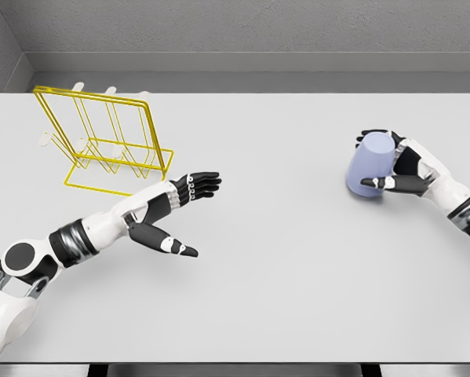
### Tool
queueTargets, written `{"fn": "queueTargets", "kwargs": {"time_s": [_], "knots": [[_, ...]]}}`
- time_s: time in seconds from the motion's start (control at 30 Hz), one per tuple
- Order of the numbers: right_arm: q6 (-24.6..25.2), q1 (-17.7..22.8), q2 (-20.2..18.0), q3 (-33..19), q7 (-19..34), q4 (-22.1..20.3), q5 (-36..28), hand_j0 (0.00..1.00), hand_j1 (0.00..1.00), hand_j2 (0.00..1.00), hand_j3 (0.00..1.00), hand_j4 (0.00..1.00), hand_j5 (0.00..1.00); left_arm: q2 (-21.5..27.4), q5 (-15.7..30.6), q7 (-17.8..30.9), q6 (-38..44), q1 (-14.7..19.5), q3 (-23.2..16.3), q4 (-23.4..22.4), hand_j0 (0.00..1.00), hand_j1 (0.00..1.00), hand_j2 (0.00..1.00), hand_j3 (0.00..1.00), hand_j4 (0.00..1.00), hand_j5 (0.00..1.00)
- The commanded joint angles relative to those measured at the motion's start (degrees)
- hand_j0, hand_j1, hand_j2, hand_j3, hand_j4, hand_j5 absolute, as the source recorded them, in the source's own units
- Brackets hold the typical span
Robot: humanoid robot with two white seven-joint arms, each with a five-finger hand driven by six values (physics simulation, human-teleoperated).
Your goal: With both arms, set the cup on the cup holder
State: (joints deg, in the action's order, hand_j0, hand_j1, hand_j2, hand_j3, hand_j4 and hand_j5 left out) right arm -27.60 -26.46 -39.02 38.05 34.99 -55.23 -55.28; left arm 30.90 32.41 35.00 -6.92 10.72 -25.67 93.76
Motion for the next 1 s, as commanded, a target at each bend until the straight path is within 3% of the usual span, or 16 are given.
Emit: {"fn": "queueTargets", "kwargs": {"time_s": [0.0, 0.33, 0.97], "knots": [[0.0, 0.0, 0.0, -0.08, 0.01, -1.45, -0.35, 0.72, 0.72, 0.72, 0.72, 0.72, 0.72, 0.04, 0.37, 0.0, 0.07, 0.0, 0.0, 0.02, 1.0, 1.0, 1.0, 1.0, 1.0, 1.0], [0.09, -0.18, 2.72, 1.24, 0.01, -5.94, 0.0, 0.72, 0.72, 0.72, 0.72, 0.72, 0.72, 0.04, 0.37, 0.0, 0.07, -0.26, 0.0, 0.02, 1.0, 1.0, 1.0, 1.0, 1.0, 1.0], [0.0, -0.18, 9.4, 5.37, 0.01, -8.31, 0.17, 0.73, 0.73, 0.73, 0.73, 0.73, 0.73, -0.75, 0.37, 0.0, 0.15, -0.62, 1.23, -0.24, 1.0, 1.0, 1.0, 1.0, 1.0, 1.0]]}}
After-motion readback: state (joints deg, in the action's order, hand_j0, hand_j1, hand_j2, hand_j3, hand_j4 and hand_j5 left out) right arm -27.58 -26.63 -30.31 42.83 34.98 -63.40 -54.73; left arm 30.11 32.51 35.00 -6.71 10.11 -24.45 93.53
